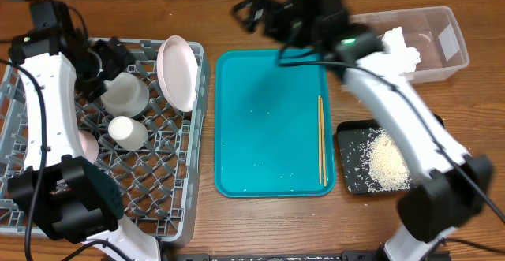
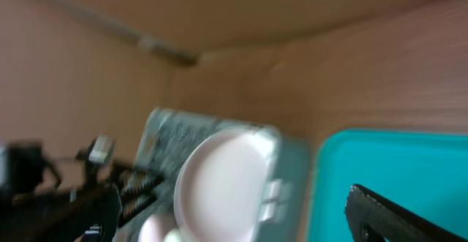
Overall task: Sort waste into correct bins and load items into the dishwasher
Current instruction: 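Release the plate, retract right gripper, reach left gripper to chopsticks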
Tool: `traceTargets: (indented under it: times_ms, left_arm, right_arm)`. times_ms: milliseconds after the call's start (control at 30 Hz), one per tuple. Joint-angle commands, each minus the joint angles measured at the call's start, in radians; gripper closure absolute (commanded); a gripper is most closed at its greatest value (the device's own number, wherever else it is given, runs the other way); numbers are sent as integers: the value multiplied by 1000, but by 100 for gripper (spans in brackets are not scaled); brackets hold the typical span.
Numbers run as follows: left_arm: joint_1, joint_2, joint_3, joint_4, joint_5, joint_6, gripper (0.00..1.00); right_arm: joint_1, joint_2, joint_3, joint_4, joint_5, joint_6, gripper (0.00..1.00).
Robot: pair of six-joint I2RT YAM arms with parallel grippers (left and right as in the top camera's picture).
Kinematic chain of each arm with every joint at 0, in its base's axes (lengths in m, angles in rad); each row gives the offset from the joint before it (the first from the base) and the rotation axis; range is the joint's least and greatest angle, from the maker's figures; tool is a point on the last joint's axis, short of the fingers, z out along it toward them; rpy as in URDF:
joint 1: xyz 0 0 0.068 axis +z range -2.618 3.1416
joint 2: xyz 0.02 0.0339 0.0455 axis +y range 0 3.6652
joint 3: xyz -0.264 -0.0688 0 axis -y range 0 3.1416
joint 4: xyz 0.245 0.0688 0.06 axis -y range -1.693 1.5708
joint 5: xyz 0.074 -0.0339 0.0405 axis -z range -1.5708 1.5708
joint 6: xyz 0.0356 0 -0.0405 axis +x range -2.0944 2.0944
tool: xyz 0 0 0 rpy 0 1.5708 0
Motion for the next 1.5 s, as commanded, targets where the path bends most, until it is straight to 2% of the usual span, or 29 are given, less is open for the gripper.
traceTargets:
  times_ms: [0,67,167,233,300,400,467,667,933,1000,1167,1300,1467]
  left_arm:
    - [-50,-36,21,26,171,189,9]
    - [-81,-66,21,50,170,226,10]
    - [-153,-124,21,80,170,344,10]
    - [-214,-159,21,94,166,424,7]
    - [-284,-181,21,110,108,443,4]
    - [-386,-183,21,126,19,418,4]
    - [-445,-172,21,128,10,385,4]
    - [-608,-89,21,130,10,153,16]
    - [-789,86,21,169,-14,-2,23]
    - [-829,126,21,196,-32,-10,27]
    - [-937,184,22,243,-224,-27,29]
    - [-1022,198,50,232,-375,46,28]
    - [-1107,224,151,178,-402,112,28]
  right_arm:
    - [-97,-53,24,-50,115,-48,0]
    - [-164,-55,24,-85,121,-47,0]
    - [-258,-53,22,-126,131,-47,0]
    - [-309,-53,22,-148,169,-47,0]
    - [-358,-53,22,-164,210,-47,0]
    - [-417,-53,22,-200,236,-47,0]
    - [-449,-53,22,-226,236,-47,0]
    - [-491,-53,22,-284,236,-47,0]
    - [-491,-53,22,-284,236,-47,0]
    - [-491,-53,22,-284,236,-47,0]
    - [-491,-53,22,-284,236,-47,0]
    - [-491,-53,22,-284,236,-47,0]
    - [-491,-53,22,-284,236,-47,0]
